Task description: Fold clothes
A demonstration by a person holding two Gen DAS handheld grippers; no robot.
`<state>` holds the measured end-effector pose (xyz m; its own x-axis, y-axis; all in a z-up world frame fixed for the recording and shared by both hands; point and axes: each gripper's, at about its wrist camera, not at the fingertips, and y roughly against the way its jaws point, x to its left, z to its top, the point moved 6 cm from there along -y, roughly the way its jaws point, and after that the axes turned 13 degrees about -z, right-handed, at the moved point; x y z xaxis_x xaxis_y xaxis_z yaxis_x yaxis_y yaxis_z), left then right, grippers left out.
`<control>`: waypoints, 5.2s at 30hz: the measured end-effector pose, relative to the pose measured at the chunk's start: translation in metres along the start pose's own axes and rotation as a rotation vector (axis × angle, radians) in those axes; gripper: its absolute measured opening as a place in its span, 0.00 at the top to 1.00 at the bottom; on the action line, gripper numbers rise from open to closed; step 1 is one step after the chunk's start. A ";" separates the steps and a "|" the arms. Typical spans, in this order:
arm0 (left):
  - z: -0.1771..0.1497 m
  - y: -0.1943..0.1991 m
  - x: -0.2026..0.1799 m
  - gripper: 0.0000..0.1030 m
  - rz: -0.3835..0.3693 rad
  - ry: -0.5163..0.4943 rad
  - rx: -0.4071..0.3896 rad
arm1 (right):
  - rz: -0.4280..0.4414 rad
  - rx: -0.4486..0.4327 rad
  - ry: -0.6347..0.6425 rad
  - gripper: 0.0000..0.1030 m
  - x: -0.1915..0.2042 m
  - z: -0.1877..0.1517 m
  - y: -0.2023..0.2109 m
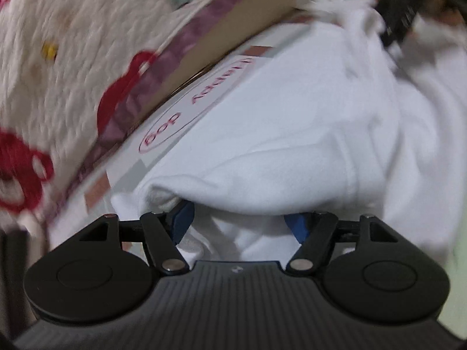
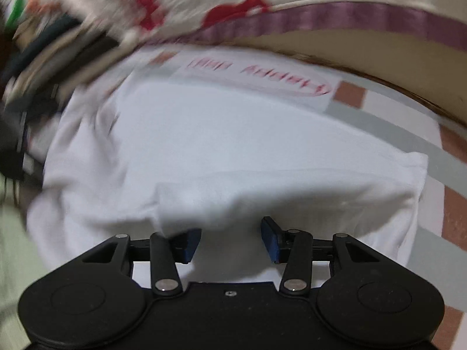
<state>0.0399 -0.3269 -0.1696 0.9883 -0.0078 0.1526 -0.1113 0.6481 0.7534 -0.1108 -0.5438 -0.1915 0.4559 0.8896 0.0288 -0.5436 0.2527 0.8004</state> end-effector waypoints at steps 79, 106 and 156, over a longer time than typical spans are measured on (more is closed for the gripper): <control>-0.008 0.023 0.069 0.86 -0.018 0.565 -0.210 | -0.145 -0.435 -0.251 0.86 -0.097 0.022 0.076; -0.078 0.049 0.030 0.49 -0.235 0.799 -0.159 | 0.081 -0.042 -0.428 0.56 -0.084 -0.110 0.076; -0.102 0.056 -0.010 0.39 -0.376 0.806 -0.173 | 0.106 -0.059 -0.487 0.83 -0.079 -0.152 0.074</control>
<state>0.0344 -0.2122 -0.1942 0.7371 0.2511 -0.6274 0.1868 0.8165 0.5463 -0.2944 -0.5377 -0.2251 0.6647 0.6338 0.3956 -0.6373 0.2045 0.7430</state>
